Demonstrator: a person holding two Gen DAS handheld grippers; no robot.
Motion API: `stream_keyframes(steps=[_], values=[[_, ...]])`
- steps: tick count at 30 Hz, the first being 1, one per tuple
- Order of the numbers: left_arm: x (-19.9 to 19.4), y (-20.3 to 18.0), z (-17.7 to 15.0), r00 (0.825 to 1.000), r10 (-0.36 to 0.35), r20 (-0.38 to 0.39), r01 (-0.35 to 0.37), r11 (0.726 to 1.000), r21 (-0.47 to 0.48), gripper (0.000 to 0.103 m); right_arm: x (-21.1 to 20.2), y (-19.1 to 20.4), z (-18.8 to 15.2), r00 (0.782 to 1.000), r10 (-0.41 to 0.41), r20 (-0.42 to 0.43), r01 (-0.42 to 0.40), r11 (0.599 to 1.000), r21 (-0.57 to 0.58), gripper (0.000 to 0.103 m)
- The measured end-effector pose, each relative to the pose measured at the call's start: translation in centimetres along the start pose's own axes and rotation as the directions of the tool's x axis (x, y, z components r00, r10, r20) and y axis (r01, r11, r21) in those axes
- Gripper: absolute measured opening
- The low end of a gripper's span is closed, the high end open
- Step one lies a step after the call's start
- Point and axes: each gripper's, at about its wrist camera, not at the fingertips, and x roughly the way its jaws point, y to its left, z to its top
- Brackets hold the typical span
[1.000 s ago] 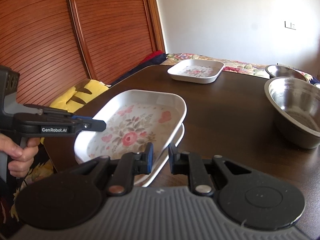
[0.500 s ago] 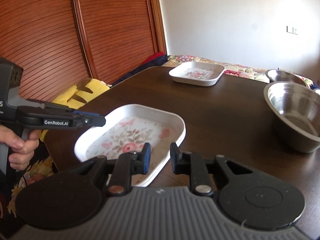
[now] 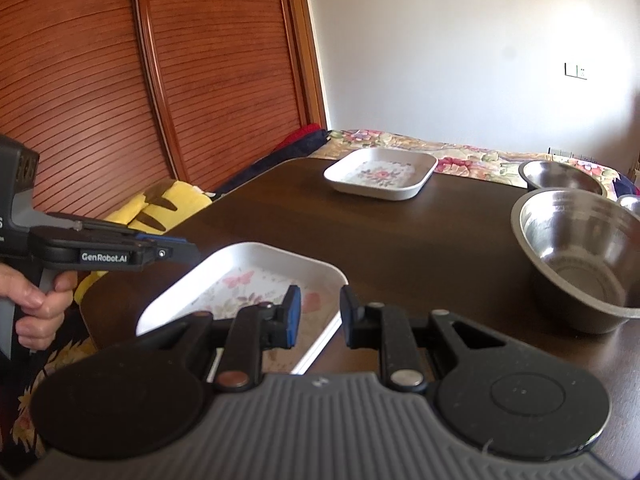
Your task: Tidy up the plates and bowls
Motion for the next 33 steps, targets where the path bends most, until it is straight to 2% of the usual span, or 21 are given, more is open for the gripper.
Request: stream_keyframes(steps=[8, 17, 23, 33], values=[[1.1, 0.6, 0.6, 1.0, 0.017, -0.012, -0.017, 1.0, -0.001, 0.018, 0.1, -0.7, 0.3, 1.0, -0.004, 0.027, 0.004, 1.0, 0.0, 0.023], [3.6, 1.5, 3.4, 0.999, 0.036, 0.013, -0.036, 0.999, 0.007, 0.018, 1.7, -2.8, 3.1, 0.998, -0.031, 0.058, 0.031, 1.0, -0.003, 0.023], [5.7, 2.3, 6.2, 0.998, 0.039, 0.052, -0.039, 0.999, 0.001, 0.018, 4.4, -3.9, 5.4, 0.993, -0.075, 0.089, 0.077, 0.997, -0.019, 0.023], [10.5, 3.3, 10.6, 0.997, 0.028, 0.068, -0.029, 0.999, 0.024, 0.022, 10.4, -4.7, 8.7, 0.988, -0.107, 0.114, 0.106, 0.994, 0.016, 0.023]])
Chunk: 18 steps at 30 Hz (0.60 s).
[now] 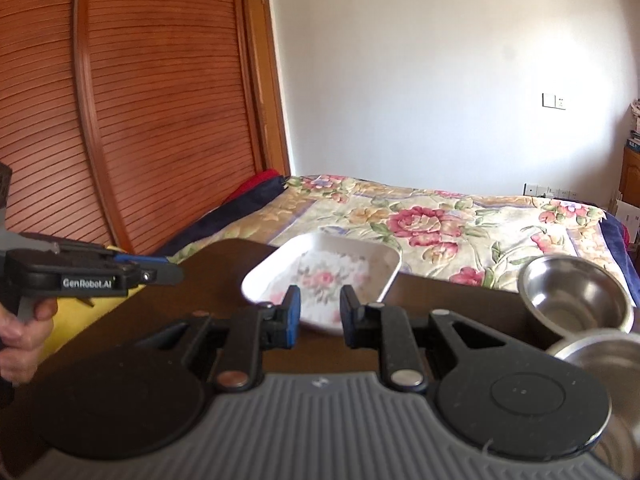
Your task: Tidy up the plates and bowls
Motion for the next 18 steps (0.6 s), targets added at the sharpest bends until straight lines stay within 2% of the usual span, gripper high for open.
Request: stream_keyframes(steps=[10, 13, 18], values=[[5.9, 1.5, 1.5, 0.999, 0.007, -0.035, -0.008, 1.0, -0.025, 0.022, 5.7, -0.5, 0.5, 0.996, -0.087, -0.033, 0.088, 0.995, 0.037, 0.024], [6.8, 1.8, 1.4, 0.999, 0.007, -0.04, -0.008, 1.0, -0.028, 0.027, 6.4, -0.6, 0.2, 0.993, -0.112, -0.031, 0.113, 0.993, 0.023, 0.04], [8.0, 2.1, 1.6, 0.998, 0.008, -0.055, -0.01, 1.0, -0.029, 0.028, 7.6, -1.0, -0.4, 0.989, -0.143, -0.043, 0.144, 0.99, 0.013, 0.042]])
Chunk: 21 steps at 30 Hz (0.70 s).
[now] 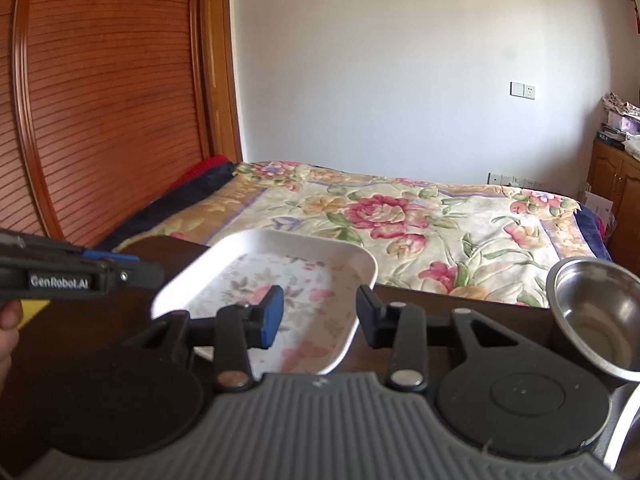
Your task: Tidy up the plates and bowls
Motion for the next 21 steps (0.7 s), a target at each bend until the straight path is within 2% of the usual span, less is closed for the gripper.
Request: stream_keyframes(steps=[9, 13, 21], values=[[1.8, -0.5, 0.3, 0.999, 0.006, -0.038, -0.005, 1.0, 0.03, 0.028, 1.6, -1.4, -0.2, 0.998, 0.029, -0.06, -0.025, 0.997, 0.075, 0.043], [2.2, -0.4, 0.4, 0.999, 0.007, -0.045, -0.006, 0.999, 0.032, 0.028, 1.9, -1.5, -0.4, 0.997, 0.032, -0.077, -0.026, 0.996, 0.085, 0.038], [3.1, -0.6, 0.3, 0.997, 0.015, -0.075, -0.012, 0.999, 0.041, 0.02, 2.3, -2.0, -0.5, 0.994, 0.064, -0.094, -0.053, 0.992, 0.116, 0.028]])
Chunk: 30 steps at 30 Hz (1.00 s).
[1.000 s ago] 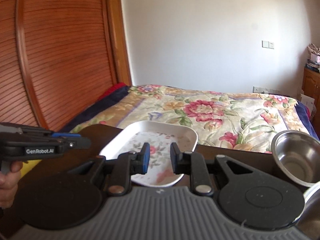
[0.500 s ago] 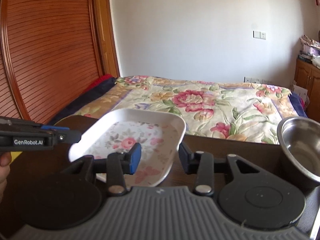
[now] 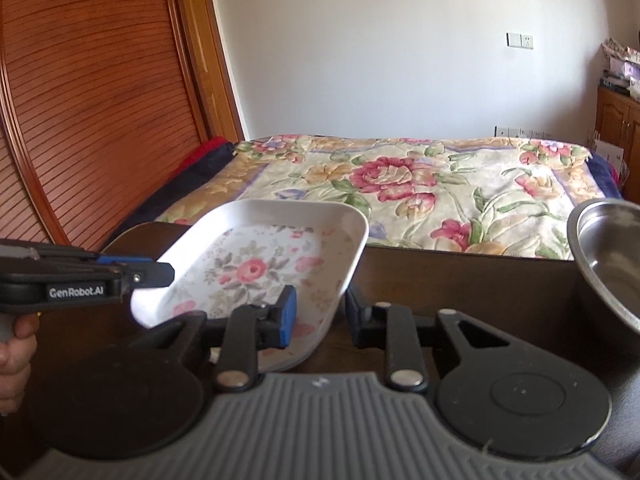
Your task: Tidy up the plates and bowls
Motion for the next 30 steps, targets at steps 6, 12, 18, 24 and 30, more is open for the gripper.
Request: stream_keyframes(steps=[6, 12, 18, 24, 30], values=[[0.3, -0.6, -0.1, 1.0, -0.004, -0.016, 0.005, 1.0, 0.021, 0.012, 0.2, -0.2, 0.0, 1.0, -0.007, -0.012, 0.007, 1.0, -0.013, 0.018], [0.1, -0.7, -0.2, 1.0, -0.007, -0.021, 0.008, 1.0, 0.029, 0.012, 0.2, -0.4, 0.0, 1.0, -0.007, -0.009, 0.007, 1.0, -0.008, 0.017], [0.0, -0.5, -0.2, 1.0, -0.015, -0.02, 0.015, 1.0, 0.024, 0.012, 0.3, -0.4, 0.0, 1.0, -0.003, -0.01, 0.003, 1.0, -0.009, 0.017], [-0.1, -0.8, -0.3, 1.0, -0.011, -0.021, 0.012, 1.0, 0.021, 0.011, 0.4, -0.4, 0.0, 1.0, 0.0, -0.01, -0.001, 1.0, -0.014, 0.017], [-1.3, -0.8, -0.7, 1.0, -0.013, -0.028, 0.013, 1.0, -0.001, 0.011, -0.3, 0.0, 0.2, 1.0, 0.003, 0.008, -0.002, 0.999, -0.038, 0.017]])
